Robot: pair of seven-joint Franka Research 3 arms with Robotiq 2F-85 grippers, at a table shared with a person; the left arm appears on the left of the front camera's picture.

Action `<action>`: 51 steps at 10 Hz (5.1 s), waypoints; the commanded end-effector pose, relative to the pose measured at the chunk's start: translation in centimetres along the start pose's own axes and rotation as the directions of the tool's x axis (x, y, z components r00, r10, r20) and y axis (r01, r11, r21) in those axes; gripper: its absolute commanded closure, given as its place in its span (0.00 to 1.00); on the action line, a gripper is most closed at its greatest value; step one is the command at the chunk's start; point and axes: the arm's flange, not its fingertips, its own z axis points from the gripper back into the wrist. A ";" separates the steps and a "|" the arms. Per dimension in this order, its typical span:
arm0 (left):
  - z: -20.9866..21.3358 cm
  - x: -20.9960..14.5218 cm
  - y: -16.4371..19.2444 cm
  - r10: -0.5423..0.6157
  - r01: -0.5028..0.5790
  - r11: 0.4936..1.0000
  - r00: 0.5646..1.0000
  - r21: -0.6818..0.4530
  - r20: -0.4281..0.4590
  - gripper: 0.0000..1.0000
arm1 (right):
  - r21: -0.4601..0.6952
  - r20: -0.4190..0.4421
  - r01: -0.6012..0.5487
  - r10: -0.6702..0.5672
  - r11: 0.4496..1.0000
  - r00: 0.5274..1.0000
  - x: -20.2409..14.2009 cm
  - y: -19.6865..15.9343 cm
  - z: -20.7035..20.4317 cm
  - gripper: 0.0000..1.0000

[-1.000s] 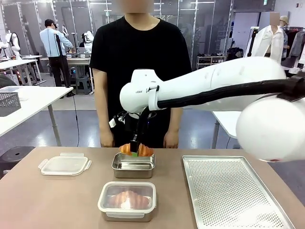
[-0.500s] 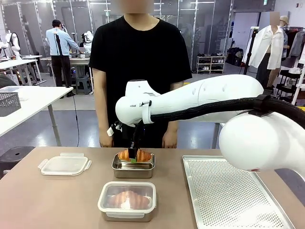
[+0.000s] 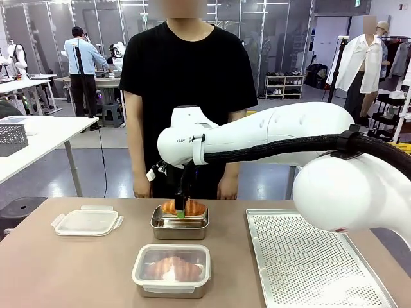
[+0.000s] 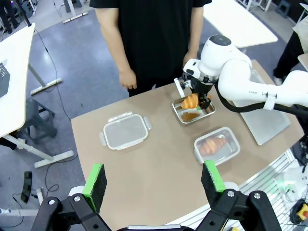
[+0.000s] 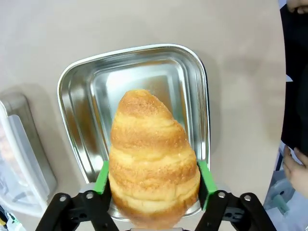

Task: Place the bread into the airtight container.
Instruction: Pick up a Butter Roll and place it into an empty Airtight Container.

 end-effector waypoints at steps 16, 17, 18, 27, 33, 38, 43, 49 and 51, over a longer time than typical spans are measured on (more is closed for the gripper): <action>0.2 0.1 0.1 -0.008 0.008 1.000 1.000 0.005 -0.001 0.00 | 0.012 -0.011 0.003 -0.003 1.000 1.000 -0.1 -0.2 0.1 0.00; 0.2 0.1 0.1 -0.008 0.008 1.000 1.000 0.005 -0.001 0.00 | 0.012 -0.011 0.003 -0.003 1.000 1.000 -0.1 -0.2 0.1 0.00; 0.2 0.1 0.1 -0.008 0.008 1.000 1.000 0.005 -0.001 0.00 | 0.017 -0.016 0.003 -0.003 1.000 1.000 -0.3 -0.2 -0.1 0.00; 0.2 0.1 0.1 -0.008 0.008 1.000 1.000 0.005 -0.001 0.00 | -0.074 0.213 0.385 -0.362 0.920 0.907 -25.4 0.1 20.2 0.00; 0.2 0.1 0.1 -0.008 0.008 1.000 1.000 0.005 -0.001 0.00 | -0.126 0.562 0.641 -0.478 0.757 0.675 -40.4 13.1 33.7 0.00; 0.2 0.1 0.1 -0.008 0.008 1.000 1.000 0.005 -0.001 0.00 | -0.057 0.340 0.675 -0.622 0.735 0.706 -44.6 23.5 44.8 0.00; 0.2 0.1 0.1 -0.008 0.008 1.000 1.000 0.005 -0.001 0.00 | -0.054 0.309 0.701 -0.655 0.711 0.689 -45.1 26.2 45.3 0.00; 0.2 0.1 0.1 -0.008 0.008 1.000 1.000 0.005 -0.001 0.00 | -0.054 0.309 0.701 -0.655 0.711 0.689 -45.1 26.2 45.3 0.00; 0.2 0.1 0.1 -0.008 0.008 1.000 1.000 0.005 -0.001 0.00 | -0.054 0.309 0.701 -0.655 0.711 0.689 -45.1 26.2 45.3 0.00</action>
